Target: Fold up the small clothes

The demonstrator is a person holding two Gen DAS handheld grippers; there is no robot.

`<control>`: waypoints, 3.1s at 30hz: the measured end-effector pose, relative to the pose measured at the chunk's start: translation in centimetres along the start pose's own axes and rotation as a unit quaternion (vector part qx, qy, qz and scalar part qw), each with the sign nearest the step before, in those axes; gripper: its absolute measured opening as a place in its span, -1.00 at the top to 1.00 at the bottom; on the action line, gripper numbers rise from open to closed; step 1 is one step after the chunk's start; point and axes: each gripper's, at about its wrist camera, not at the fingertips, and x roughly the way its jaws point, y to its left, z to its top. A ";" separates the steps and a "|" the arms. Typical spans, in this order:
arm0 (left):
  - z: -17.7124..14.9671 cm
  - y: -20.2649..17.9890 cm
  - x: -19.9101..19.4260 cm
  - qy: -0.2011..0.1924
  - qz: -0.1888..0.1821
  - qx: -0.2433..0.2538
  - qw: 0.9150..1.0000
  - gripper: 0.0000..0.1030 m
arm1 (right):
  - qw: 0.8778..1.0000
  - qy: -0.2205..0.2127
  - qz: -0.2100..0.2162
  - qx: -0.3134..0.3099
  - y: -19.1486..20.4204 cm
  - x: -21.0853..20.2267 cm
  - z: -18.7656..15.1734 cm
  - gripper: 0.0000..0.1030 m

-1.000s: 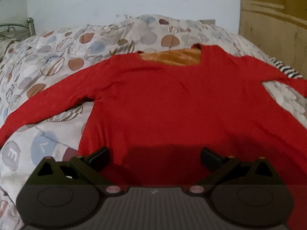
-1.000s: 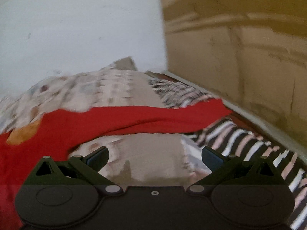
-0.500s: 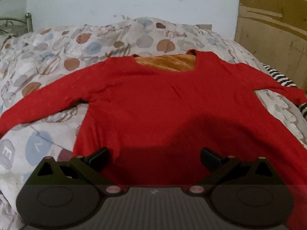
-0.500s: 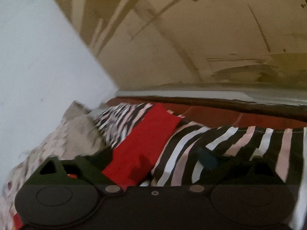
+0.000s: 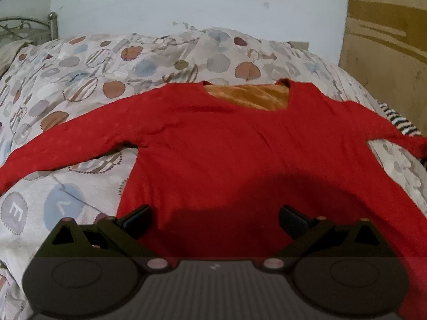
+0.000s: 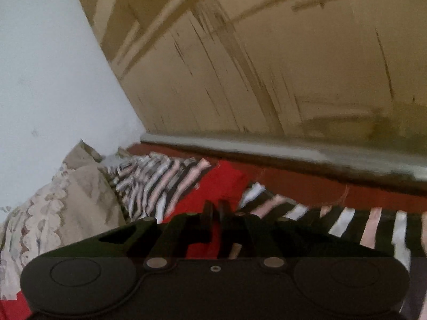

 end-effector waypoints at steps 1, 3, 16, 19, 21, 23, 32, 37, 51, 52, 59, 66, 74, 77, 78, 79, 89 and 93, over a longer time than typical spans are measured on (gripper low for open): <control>0.2 0.2 -0.1 -0.003 0.000 -0.005 1.000 -0.99 | 1.000 -0.008 0.007 -0.011 0.7 -0.8 0.4 0.94; 0.5 0.8 -0.5 -0.011 0.004 -0.017 1.000 -0.99 | 0.999 -0.022 0.032 -0.026 2.1 -2.4 1.4 0.94; 2.2 8.5 -1.8 -0.061 0.065 -0.130 0.987 -0.99 | 0.913 -0.087 0.284 -0.280 20.8 -19.5 -1.0 0.95; 2.2 9.9 -2.0 -0.066 0.072 -0.152 0.983 -0.99 | 0.875 -0.088 0.333 -0.340 24.2 -23.2 -4.3 0.95; 2.1 10.5 -2.0 -0.068 0.076 -0.160 0.982 -0.99 | 0.847 -0.081 0.363 -0.381 26.1 -25.4 -7.0 0.95; 2.0 11.0 -2.0 -0.071 0.079 -0.165 0.981 -0.99 | 0.816 -0.061 0.390 -0.423 27.5 -27.2 -10.4 0.95; 1.8 12.1 -1.6 -0.064 0.067 -0.173 0.981 -0.99 | 0.676 -0.019 0.426 -0.601 27.4 -33.0 -24.0 0.95; 1.7 11.8 -1.2 -0.054 0.039 -0.172 0.983 -0.99 | 0.659 -0.006 0.420 -0.624 25.4 -34.0 -25.7 0.94; 1.5 8.2 2.1 -0.006 -0.038 -0.142 0.989 -0.99 | 0.677 0.035 0.411 -0.609 20.6 -33.3 -22.8 -0.40; 1.4 7.6 2.7 0.004 -0.026 -0.128 0.991 -0.99 | 0.692 0.030 0.396 -0.603 20.2 -32.8 -22.0 -0.59; 0.8 6.1 4.5 0.028 0.035 -0.090 0.995 -0.99 | 0.788 -0.022 0.235 -0.569 18.6 -25.3 -17.8 -0.96; 0.9 5.5 4.6 0.026 0.044 -0.081 0.995 -0.99 | 0.761 -0.033 0.193 -0.619 18.8 -18.5 -18.7 -0.46; 1.1 5.1 4.4 0.020 0.038 -0.072 0.997 -0.99 | 0.770 -0.034 0.233 -0.593 19.3 -17.1 -17.4 0.82; 1.0 4.5 4.4 0.013 0.025 -0.065 0.998 -0.99 | 0.829 -0.019 0.225 -0.511 17.9 -16.6 -14.9 0.87; 0.8 4.2 4.4 0.011 0.026 -0.057 0.998 -0.99 | 0.846 -0.007 0.216 -0.487 17.4 -16.1 -14.4 0.87; 0.6 3.8 4.6 0.010 0.035 -0.043 0.998 -0.99 | 0.858 0.011 0.211 -0.467 17.0 -15.5 -14.1 0.87; 0.3 3.1 4.8 0.013 0.051 -0.024 0.998 -0.99 | 0.875 0.056 0.145 -0.458 16.7 -14.4 -13.5 -0.14; 0.1 2.9 4.8 0.010 0.057 -0.014 0.998 -0.99 | 0.872 0.018 0.049 -0.486 17.4 -14.4 -12.6 -0.89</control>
